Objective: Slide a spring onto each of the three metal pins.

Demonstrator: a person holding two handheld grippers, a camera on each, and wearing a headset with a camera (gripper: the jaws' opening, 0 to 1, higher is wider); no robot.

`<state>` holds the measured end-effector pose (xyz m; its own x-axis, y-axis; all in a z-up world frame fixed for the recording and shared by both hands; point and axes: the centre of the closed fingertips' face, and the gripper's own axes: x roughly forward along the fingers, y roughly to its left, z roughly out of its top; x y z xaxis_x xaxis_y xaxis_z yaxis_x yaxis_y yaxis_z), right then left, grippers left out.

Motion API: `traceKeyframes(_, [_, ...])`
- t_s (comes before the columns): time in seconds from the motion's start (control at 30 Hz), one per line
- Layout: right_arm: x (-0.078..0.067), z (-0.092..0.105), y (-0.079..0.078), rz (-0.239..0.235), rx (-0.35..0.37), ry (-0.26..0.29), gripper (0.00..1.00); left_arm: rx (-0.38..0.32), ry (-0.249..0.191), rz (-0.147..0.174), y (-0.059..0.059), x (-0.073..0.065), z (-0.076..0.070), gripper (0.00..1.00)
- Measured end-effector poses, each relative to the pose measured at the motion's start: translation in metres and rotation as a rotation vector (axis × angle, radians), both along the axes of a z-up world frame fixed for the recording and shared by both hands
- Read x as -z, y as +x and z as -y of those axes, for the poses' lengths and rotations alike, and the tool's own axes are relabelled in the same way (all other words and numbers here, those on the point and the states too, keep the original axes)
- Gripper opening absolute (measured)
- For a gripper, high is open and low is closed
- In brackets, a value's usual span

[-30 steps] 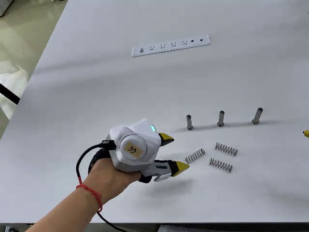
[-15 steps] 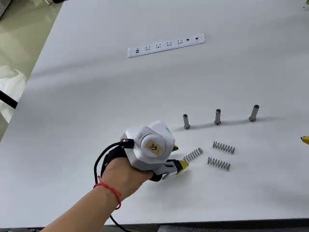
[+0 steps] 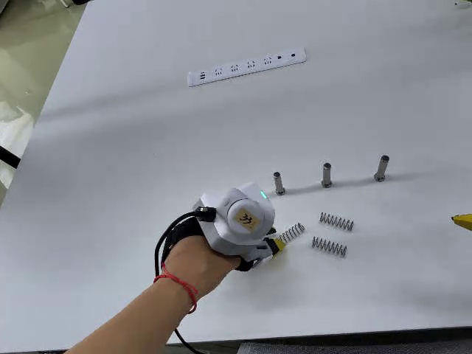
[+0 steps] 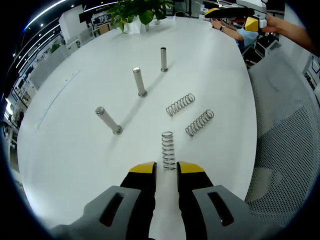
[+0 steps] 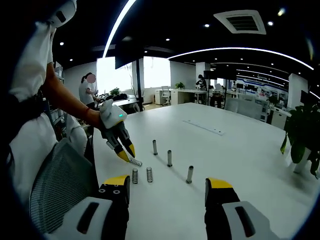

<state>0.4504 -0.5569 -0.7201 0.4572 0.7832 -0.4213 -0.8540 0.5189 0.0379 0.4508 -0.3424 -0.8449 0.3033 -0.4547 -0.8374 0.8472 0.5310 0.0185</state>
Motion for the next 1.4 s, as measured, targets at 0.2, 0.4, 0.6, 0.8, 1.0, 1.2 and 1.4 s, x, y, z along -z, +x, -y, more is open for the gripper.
traceKeyframes(0.2, [0.002,-0.006,-0.007,-0.014,-0.022,0.005,0.65,0.006,0.023,-0.016,-0.002,0.007,-0.002,0.12])
traceKeyframes(0.4, [0.009,-0.008,-0.012,-0.024,-0.050,-0.004,0.71,0.010,0.034,-0.012,0.000,0.008,-0.002,0.10])
traceKeyframes(0.6, [0.010,-0.009,-0.014,-0.029,-0.068,-0.005,0.76,0.021,0.044,-0.012,0.000,0.008,-0.001,0.09])
traceKeyframes(0.8, [0.011,-0.006,-0.015,-0.034,-0.080,-0.017,0.77,0.027,0.048,-0.016,0.001,0.008,-0.001,0.08])
traceKeyframes(1.0, [0.015,0.002,-0.011,-0.034,-0.070,-0.019,0.75,0.039,0.058,-0.023,0.001,0.009,0.000,0.07])
traceKeyframes(1.2, [0.015,0.003,-0.009,-0.029,-0.062,-0.009,0.74,0.046,0.066,-0.023,0.001,0.009,0.000,0.07])
traceKeyframes(1.4, [0.016,0.003,-0.008,-0.030,-0.057,-0.008,0.73,0.046,0.068,-0.020,0.001,0.009,-0.001,0.07])
